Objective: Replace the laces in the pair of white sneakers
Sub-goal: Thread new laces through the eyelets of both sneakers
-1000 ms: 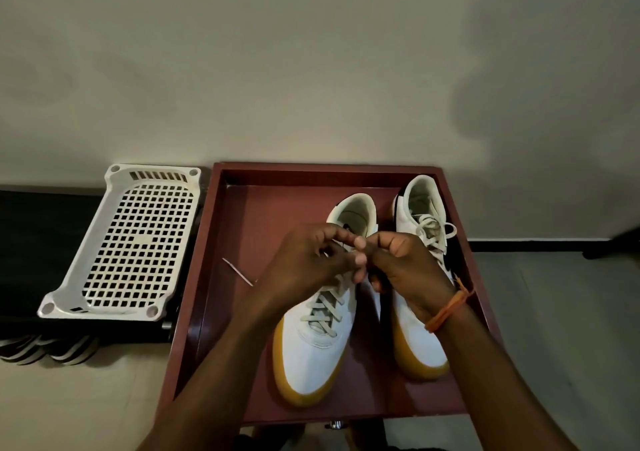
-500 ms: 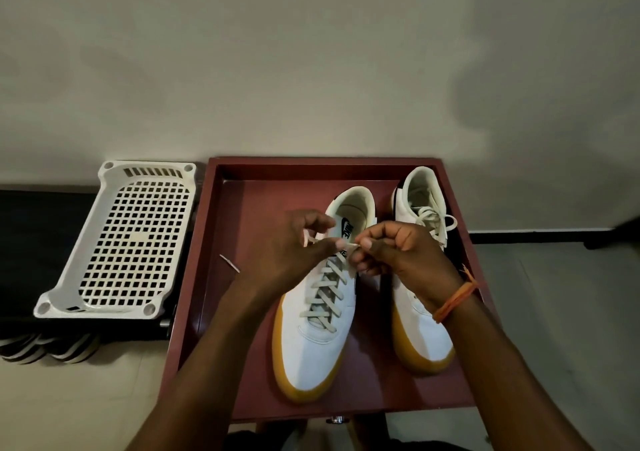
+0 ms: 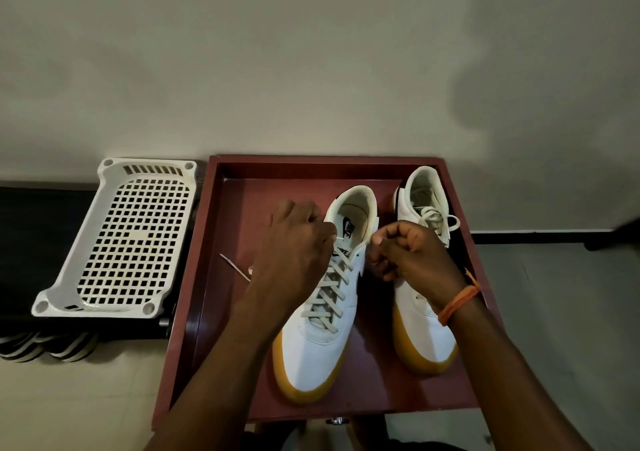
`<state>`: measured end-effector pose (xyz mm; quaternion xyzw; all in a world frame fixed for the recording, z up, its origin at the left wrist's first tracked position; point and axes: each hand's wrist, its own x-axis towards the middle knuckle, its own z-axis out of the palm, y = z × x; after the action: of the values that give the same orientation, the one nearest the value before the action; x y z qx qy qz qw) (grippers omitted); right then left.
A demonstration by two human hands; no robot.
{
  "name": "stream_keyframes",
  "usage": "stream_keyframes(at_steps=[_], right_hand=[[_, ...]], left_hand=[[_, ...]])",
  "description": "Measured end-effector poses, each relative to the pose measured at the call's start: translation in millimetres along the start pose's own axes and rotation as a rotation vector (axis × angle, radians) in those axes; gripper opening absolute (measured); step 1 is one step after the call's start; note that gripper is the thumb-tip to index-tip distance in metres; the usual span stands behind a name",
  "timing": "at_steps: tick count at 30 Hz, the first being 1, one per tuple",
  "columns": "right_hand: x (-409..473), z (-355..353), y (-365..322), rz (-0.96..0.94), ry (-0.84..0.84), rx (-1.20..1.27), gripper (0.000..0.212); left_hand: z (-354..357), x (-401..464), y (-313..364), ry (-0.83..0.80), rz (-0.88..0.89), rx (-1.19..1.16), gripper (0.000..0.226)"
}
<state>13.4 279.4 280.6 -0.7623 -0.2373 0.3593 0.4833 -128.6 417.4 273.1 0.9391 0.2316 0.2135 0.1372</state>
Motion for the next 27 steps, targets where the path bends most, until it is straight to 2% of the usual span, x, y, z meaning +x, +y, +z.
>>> stream_keyframes(at_steps=[4,8,14,19,22,27], right_hand=[[2,2,5,0.027,-0.006,-0.031,0.01],[3,3,8,0.019,-0.005,-0.047,0.012],[6,3,14,0.019,-0.008,-0.038,0.012],[6,11,21,-0.084,0.024,-0.155,0.016],[7,12,23,-0.096,0.043,-0.168,0.013],[7,9,24,-0.077,0.015,-0.119,0.01]], left_hand=[[-7,-1,8,0.018,0.07,0.16,0.016],[-3,-4,9,-0.05,0.079,0.165,0.008],[15,-5,10,-0.11,-0.132,-0.172,0.012],[14,-1,15,-0.22,-0.363,-0.408,0.021],[10,0,16,-0.275,-0.401,-0.481,0.027],[14,-1,18,-0.244,-0.48,-0.666,0.022]])
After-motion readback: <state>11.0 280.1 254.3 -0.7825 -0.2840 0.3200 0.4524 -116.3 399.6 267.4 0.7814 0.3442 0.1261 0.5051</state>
